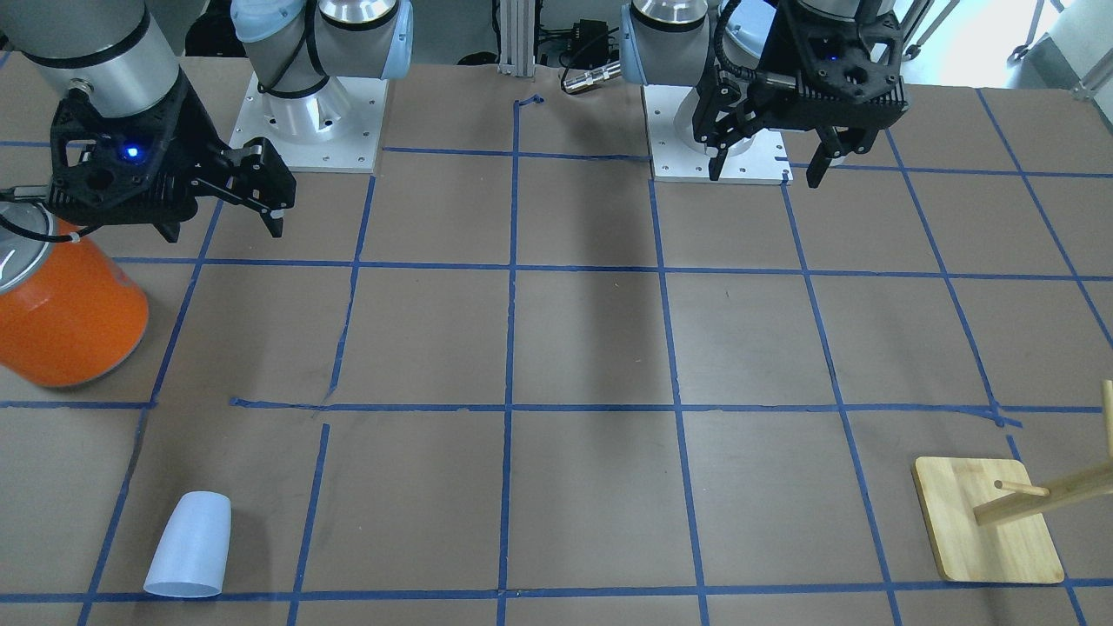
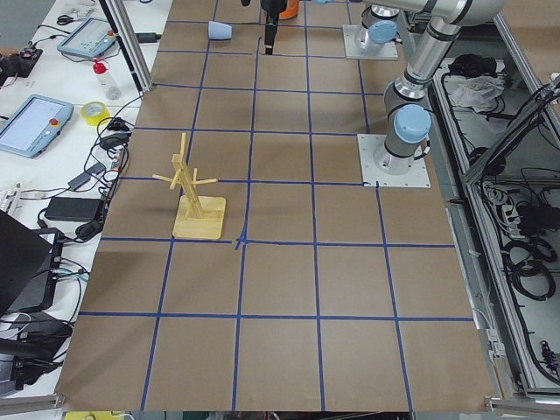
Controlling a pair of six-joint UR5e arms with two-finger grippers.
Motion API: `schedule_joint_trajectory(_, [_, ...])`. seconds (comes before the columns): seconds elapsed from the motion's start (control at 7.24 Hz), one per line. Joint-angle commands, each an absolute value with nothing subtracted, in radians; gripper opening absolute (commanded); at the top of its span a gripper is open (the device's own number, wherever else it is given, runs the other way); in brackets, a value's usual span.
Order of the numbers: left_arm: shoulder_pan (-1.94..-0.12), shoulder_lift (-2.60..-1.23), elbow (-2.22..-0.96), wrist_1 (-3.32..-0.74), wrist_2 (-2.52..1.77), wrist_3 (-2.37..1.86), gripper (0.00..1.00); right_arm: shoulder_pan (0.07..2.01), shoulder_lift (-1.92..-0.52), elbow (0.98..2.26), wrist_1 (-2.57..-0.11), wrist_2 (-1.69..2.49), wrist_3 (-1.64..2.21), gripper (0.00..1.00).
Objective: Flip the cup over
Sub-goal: 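Lower the right gripper over the upside-down white cup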
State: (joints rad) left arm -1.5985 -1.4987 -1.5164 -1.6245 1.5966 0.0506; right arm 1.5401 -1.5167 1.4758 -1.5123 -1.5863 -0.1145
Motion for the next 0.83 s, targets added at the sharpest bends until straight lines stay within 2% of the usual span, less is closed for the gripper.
schedule_joint_trajectory(0.0, [-1.598,-1.499,-1.52,-1.625,1.595,0.049,1.0,1.54,-1.516,1.483,-1.522,-1.609,-0.114,1.0])
schedule_joint_trajectory(0.69, [-1.597,-1.503,-1.522,-1.623,1.548,0.041,1.0,1.534,-1.508,1.486,-1.59,-1.606,-0.114,1.0])
